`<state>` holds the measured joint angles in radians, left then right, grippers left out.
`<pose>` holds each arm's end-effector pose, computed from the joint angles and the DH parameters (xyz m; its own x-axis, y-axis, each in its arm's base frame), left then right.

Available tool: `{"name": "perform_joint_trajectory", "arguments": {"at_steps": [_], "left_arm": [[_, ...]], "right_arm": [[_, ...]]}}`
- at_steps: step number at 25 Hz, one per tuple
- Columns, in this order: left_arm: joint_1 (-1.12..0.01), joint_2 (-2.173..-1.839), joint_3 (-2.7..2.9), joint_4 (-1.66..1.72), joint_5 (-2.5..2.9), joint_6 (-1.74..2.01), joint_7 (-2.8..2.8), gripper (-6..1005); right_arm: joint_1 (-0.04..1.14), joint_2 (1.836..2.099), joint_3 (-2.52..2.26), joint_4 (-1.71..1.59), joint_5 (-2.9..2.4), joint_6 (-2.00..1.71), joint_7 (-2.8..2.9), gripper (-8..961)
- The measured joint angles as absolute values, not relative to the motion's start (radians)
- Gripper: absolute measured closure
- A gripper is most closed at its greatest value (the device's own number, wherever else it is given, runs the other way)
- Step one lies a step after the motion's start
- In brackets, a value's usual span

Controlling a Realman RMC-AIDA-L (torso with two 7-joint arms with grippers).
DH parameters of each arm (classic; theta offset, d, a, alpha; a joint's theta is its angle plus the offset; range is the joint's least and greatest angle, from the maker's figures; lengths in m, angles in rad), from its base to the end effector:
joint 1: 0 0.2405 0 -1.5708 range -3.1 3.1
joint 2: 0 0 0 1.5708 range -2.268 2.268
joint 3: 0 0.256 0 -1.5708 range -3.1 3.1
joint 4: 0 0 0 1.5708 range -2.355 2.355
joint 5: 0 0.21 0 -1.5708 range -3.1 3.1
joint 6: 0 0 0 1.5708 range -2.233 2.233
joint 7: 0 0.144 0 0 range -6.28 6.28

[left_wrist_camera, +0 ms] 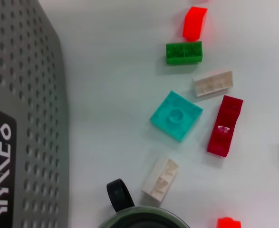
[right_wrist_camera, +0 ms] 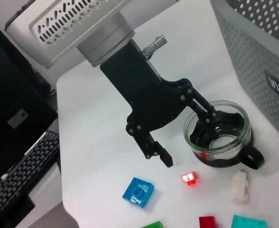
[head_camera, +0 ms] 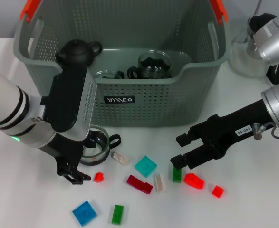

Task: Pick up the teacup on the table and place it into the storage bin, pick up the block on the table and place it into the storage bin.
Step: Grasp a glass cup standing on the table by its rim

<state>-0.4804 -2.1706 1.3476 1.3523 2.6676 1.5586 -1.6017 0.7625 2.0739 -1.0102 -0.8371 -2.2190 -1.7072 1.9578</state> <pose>-0.2129 0.3241 -0.0207 0.8903 -0.1000 -0.4443 -0.1509 -0.9852 -0.0807 0.1747 0.3486 -0.0206 0.8719 -0.4882 -0.0373 -0.4795 -0.8668 0.1367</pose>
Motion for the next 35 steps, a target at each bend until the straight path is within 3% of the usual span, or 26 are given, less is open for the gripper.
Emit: {"name": "perform_joint_trajectory", "arguments": {"at_steps": [11,22,27,35], "left_arm": [[-0.477,-2.169,1.342,1.310,2.671,1.528,-1.614,186],[-0.492,-2.167,1.338,1.291,2.707,1.534,-1.644,306],[-0.495,-2.167,1.334,1.295,2.709,1.532,-1.656,541],[-0.501,-2.166,1.310,1.304,2.701,1.544,-1.660,753]], "right_arm": [[0.762,2.074,-1.011,-0.834,-2.220,-1.704,1.957,146],[0.762,2.069,-1.011,-0.834,-2.219,-1.701,1.958,146],[0.763,2.066,-1.010,-0.835,-2.217,-1.701,1.958,147],[0.762,2.062,-1.009,-0.835,-2.215,-1.698,1.957,147]]}}
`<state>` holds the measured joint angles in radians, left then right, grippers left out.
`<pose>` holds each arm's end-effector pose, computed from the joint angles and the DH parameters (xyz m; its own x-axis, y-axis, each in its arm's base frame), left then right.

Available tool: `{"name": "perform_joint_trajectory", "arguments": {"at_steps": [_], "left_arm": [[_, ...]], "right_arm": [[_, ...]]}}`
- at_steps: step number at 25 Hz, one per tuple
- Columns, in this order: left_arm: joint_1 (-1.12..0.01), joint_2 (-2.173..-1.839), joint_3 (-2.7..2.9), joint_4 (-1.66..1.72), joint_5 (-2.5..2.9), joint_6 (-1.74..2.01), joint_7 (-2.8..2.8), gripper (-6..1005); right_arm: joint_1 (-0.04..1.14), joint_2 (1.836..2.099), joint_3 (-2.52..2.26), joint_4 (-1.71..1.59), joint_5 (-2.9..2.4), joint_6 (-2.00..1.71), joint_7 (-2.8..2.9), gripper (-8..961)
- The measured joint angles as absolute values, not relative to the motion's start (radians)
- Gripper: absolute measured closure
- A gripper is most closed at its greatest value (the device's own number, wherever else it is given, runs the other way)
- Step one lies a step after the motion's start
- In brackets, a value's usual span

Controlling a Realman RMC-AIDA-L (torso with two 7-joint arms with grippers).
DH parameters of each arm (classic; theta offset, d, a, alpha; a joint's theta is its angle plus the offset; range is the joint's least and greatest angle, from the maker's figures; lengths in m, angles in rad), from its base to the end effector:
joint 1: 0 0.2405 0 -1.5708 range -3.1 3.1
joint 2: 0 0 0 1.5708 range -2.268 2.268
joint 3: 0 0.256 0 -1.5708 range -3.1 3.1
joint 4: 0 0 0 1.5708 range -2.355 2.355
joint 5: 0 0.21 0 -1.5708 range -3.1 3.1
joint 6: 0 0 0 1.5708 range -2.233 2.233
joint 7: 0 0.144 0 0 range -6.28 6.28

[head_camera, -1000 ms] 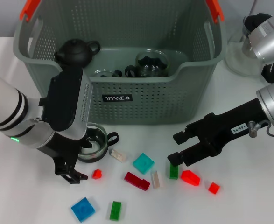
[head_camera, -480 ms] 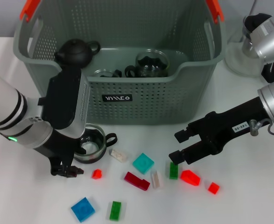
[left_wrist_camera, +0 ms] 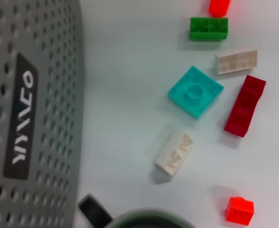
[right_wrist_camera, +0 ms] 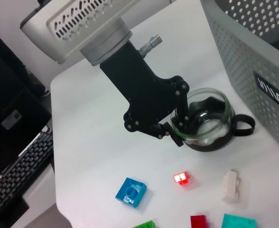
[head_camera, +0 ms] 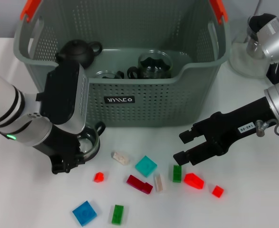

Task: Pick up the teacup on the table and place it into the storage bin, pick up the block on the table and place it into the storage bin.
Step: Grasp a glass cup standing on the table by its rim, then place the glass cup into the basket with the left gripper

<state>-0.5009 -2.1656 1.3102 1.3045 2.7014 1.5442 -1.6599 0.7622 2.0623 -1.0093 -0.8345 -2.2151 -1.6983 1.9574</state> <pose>-0.2234 0.3298 -0.0173 0.8876 -0.0034 -0.4606 -0.0677 -0.9901 -0.1233 0.1769 0.3517 -0.0167 0.8707 -0.4902 -0.0410 -0.4827 -0.8675 0.1204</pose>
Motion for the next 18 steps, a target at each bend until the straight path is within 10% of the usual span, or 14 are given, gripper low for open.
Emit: {"name": "perform_joint_trajectory", "arguments": {"at_steps": [6,18], "left_arm": [[-0.504,-2.168,1.276,1.334,2.691,1.617,-1.660,957],[-0.571,-2.168,1.024,1.481,2.542,2.037,-1.777,957]], "right_arm": [[0.762,2.061,-1.009,-0.834,-2.216,-1.698,1.957,147],[0.757,2.054,-1.014,-0.834,-2.220,-1.717,1.953,147]]}}
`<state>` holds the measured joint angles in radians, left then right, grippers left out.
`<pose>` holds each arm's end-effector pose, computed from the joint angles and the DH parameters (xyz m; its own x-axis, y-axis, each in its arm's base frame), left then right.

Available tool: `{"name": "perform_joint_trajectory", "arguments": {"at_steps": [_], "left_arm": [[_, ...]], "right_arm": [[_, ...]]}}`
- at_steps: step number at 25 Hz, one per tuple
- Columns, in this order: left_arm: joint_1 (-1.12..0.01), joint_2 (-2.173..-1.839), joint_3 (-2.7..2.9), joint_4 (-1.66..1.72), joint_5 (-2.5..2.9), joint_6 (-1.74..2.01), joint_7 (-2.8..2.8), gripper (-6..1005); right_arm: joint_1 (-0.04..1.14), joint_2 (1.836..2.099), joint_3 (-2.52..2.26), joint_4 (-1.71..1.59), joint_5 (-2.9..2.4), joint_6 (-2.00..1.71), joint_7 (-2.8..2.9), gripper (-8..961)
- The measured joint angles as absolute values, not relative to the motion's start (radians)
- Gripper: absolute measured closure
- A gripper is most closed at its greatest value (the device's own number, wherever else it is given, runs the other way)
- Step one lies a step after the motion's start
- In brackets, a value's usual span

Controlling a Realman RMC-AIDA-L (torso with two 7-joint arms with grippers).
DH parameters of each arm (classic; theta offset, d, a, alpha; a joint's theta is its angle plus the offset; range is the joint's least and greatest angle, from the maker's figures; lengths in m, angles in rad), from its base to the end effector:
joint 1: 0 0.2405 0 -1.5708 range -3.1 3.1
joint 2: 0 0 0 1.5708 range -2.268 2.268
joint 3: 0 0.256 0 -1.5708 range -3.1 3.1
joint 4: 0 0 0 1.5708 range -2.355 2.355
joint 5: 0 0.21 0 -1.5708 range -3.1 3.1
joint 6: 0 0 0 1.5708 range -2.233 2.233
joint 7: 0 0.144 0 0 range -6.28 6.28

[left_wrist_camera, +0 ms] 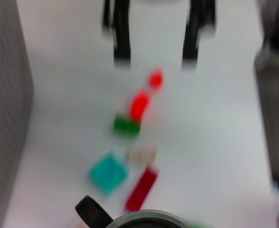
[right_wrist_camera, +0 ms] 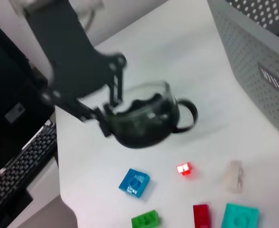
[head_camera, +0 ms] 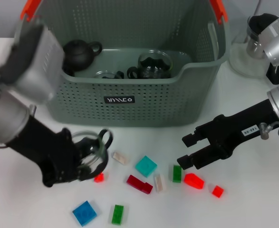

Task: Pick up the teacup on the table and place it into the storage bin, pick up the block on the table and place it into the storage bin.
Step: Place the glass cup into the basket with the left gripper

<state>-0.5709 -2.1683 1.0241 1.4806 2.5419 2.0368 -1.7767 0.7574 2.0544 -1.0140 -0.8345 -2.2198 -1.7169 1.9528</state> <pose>-0.1819 0.2989 0.0364 0.9565 0.1453 -0.2529 0.1534 -0.9881 0.0127 0.1803 0.3492 -0.0141 0.8726 -0.4879 -0.0240 -0.4812 -0.8670 0.1294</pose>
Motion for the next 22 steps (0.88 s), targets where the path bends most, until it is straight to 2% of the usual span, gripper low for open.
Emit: {"name": "perform_joint_trajectory", "arguments": {"at_steps": [2,4,7,13,15,20,22], "left_arm": [[-0.581,-2.163,0.983,1.509,2.461,2.067,-1.826,957],[-0.591,-2.140,0.967,1.542,2.344,2.068,-1.910,957],[-0.620,-2.123,0.936,1.555,2.247,2.065,-1.970,956],[-0.750,-2.117,0.810,1.543,2.195,1.971,-2.033,956],[-0.787,-2.097,0.811,1.481,2.203,1.895,-2.059,957],[-0.889,-2.013,0.834,1.204,2.239,1.671,-2.110,957],[-0.923,-1.996,0.839,1.109,2.278,1.589,-2.126,956]], "right_arm": [[0.753,2.050,-1.015,-0.834,-2.221,-1.722,1.953,147],[0.751,2.047,-1.015,-0.833,-2.221,-1.726,1.953,147],[0.750,2.046,-1.016,-0.833,-2.222,-1.734,1.953,147],[0.750,2.045,-1.019,-0.824,-2.240,-1.736,1.944,147],[0.750,2.045,-1.018,-0.823,-2.244,-1.740,1.944,147],[0.750,2.045,-1.018,-0.823,-2.244,-1.747,1.945,146],[0.750,2.045,-1.019,-0.822,-2.246,-1.747,1.949,146]]}}
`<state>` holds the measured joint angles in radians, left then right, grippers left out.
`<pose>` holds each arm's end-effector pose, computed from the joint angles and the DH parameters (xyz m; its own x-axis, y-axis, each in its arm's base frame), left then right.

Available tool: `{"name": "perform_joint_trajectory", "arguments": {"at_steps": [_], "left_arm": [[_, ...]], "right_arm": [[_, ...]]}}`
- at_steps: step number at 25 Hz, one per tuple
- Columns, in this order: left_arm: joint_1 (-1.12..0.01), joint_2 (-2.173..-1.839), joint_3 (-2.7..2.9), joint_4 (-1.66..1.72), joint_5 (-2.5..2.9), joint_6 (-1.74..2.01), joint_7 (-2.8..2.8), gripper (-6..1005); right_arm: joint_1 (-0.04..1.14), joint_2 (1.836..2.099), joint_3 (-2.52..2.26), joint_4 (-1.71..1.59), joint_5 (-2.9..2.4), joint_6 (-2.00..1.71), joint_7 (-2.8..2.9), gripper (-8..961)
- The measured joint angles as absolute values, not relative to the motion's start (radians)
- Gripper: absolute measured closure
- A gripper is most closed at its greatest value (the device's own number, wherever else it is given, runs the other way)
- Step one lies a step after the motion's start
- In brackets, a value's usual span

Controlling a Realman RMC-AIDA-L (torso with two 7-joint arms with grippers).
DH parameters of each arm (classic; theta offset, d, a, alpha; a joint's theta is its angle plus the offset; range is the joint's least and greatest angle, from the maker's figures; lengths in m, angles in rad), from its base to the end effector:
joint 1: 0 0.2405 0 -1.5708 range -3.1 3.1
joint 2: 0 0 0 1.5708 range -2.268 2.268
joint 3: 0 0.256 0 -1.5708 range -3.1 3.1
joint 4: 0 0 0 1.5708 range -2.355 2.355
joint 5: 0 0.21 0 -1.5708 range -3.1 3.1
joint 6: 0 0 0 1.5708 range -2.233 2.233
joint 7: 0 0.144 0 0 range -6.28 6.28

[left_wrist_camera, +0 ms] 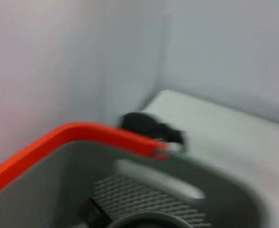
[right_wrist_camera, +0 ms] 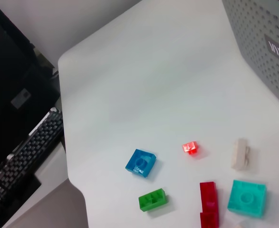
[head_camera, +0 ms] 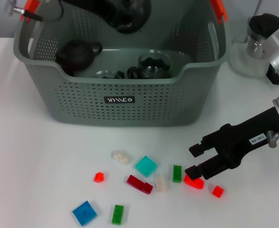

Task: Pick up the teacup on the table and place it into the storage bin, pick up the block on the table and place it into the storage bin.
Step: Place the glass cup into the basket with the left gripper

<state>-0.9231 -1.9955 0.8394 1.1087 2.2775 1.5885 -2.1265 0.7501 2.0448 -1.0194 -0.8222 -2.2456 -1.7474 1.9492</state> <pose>-0.0974 0.4276 0.0758 0.9104 0.3495 0.2213 0.4014 -0.8758 -0.2681 0.1893 0.3430 -0.0123 0.8678 -0.4964 0.0208 -0.4937 -0.8569 0.1479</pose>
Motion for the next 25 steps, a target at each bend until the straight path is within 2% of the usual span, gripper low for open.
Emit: {"name": "perform_joint_trajectory", "arguments": {"at_steps": [6,15,25], "left_arm": [[-0.999,-1.983,0.870,0.916,2.433,1.382,-2.179,956],[-1.011,-2.029,0.985,0.880,2.597,1.250,-2.242,957],[-1.010,-2.039,1.012,0.885,2.621,1.291,-2.242,956]], "right_arm": [[0.752,2.043,-1.019,-0.822,-2.251,-1.758,1.954,146],[0.762,2.042,-1.018,-0.822,-2.271,-1.760,1.965,145],[0.762,2.042,-1.019,-0.820,-2.272,-1.756,1.965,145]]}}
